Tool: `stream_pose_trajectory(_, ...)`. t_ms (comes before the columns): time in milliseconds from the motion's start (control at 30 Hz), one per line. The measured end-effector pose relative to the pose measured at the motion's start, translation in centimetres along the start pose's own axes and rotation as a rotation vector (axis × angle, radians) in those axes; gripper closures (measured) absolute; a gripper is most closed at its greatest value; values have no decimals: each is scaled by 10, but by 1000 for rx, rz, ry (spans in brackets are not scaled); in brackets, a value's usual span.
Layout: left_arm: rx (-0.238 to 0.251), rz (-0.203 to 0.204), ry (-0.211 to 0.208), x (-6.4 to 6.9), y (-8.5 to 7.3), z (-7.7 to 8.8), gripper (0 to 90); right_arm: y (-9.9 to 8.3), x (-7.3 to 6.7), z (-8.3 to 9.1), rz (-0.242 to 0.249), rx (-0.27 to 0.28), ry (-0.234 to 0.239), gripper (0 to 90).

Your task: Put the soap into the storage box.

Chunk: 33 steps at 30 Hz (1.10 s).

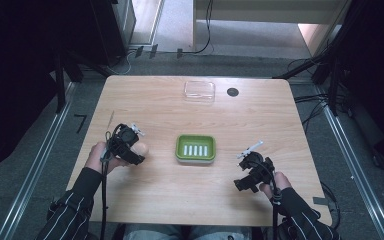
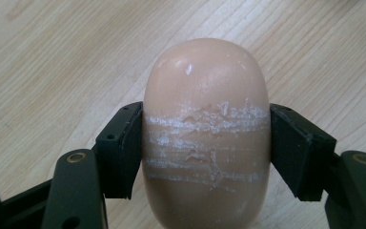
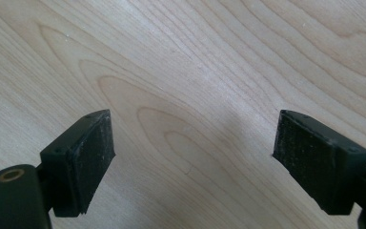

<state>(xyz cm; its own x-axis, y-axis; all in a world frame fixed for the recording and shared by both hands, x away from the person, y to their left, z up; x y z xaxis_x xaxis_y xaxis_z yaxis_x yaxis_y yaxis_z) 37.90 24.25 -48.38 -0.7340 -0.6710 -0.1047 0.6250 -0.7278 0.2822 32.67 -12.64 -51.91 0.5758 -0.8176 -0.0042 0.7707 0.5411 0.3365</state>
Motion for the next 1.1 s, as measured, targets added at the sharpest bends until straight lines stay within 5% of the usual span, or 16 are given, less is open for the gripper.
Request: stream_pose_trajectory(1100,36,-82,-8,8,46,9,334,-1,1,0,-5,-5,-3,141)
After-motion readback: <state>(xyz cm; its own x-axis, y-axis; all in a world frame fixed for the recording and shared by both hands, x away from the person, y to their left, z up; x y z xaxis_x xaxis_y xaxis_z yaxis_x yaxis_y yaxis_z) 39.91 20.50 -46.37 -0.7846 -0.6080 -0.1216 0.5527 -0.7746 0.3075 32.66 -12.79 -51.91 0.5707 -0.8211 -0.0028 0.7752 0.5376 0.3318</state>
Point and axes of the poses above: each handheld gripper's, and its own axes: z roughly backward along the jaws, y roughly out of its top, x roughly to its right, the point moved 7 cm from there along -z, roughly forward along the jaws, and after that the axes turned 4 degrees about -z, right-handed, at the moved point
